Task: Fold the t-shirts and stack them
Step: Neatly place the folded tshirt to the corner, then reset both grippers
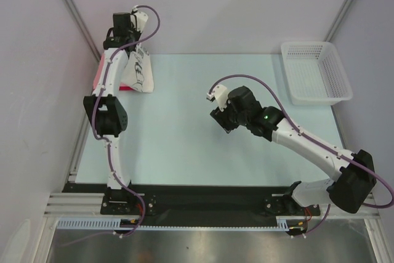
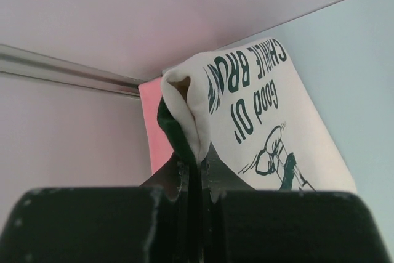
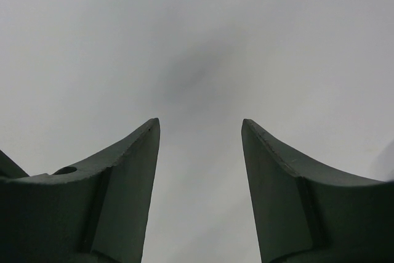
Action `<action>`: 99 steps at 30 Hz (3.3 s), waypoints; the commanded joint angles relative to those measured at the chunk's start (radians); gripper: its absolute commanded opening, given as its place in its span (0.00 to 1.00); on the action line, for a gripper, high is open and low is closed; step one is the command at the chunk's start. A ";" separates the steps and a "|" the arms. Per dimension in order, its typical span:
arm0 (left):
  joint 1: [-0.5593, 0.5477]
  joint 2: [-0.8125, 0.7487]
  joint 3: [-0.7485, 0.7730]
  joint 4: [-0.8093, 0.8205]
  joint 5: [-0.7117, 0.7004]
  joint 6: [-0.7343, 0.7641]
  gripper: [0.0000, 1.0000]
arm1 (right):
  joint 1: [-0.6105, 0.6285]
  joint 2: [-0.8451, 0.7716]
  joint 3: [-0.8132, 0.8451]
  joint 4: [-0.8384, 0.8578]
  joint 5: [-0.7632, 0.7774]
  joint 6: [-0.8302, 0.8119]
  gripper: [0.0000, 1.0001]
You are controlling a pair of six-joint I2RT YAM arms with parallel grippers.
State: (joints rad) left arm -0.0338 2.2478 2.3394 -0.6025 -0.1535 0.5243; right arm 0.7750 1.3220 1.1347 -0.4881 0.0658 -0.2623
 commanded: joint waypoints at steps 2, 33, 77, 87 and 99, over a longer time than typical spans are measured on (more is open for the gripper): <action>0.031 -0.102 0.023 0.052 0.037 0.014 0.00 | 0.000 0.013 0.059 0.029 0.000 0.001 0.61; 0.167 0.114 0.178 0.200 0.137 -0.024 0.01 | 0.012 0.186 0.192 0.000 0.005 0.012 0.60; -0.372 -0.640 -0.804 0.433 0.216 -0.731 1.00 | -0.266 -0.235 -0.383 0.442 -0.176 0.894 0.61; -0.545 -1.197 -1.792 1.086 0.583 -1.459 1.00 | -0.359 -0.767 -0.955 0.668 -0.101 1.481 0.77; -0.506 -1.412 -2.556 1.892 0.483 -2.089 1.00 | -0.376 -1.267 -1.216 0.421 -0.138 1.733 1.00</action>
State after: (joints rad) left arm -0.5571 0.8677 0.0273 0.9657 0.3454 -1.3876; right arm 0.4034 0.0605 0.0307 -0.0006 -0.0433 1.4166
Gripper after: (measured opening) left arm 0.996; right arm 0.994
